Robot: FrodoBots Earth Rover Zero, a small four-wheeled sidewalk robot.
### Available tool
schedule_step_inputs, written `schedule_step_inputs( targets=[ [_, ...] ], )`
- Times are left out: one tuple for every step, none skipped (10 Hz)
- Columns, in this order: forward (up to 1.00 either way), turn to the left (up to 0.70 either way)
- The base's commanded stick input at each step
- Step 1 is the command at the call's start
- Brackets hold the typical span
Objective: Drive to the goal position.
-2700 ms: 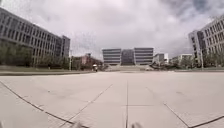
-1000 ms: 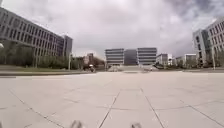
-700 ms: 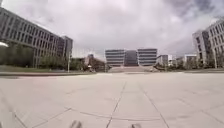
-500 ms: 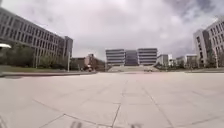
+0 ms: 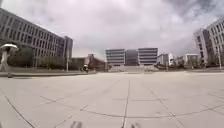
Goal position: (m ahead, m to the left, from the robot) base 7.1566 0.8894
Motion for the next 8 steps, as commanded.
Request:
schedule_step_inputs(
  targets=[
    [1.00, 0.00],
    [1.00, 0.00],
    [1.00, 0.00],
    [1.00, 0.00],
    [1.00, 0.00],
    [1.00, 0.00],
    [1.00, 0.00],
    [1.00, 0.00]
  ],
)
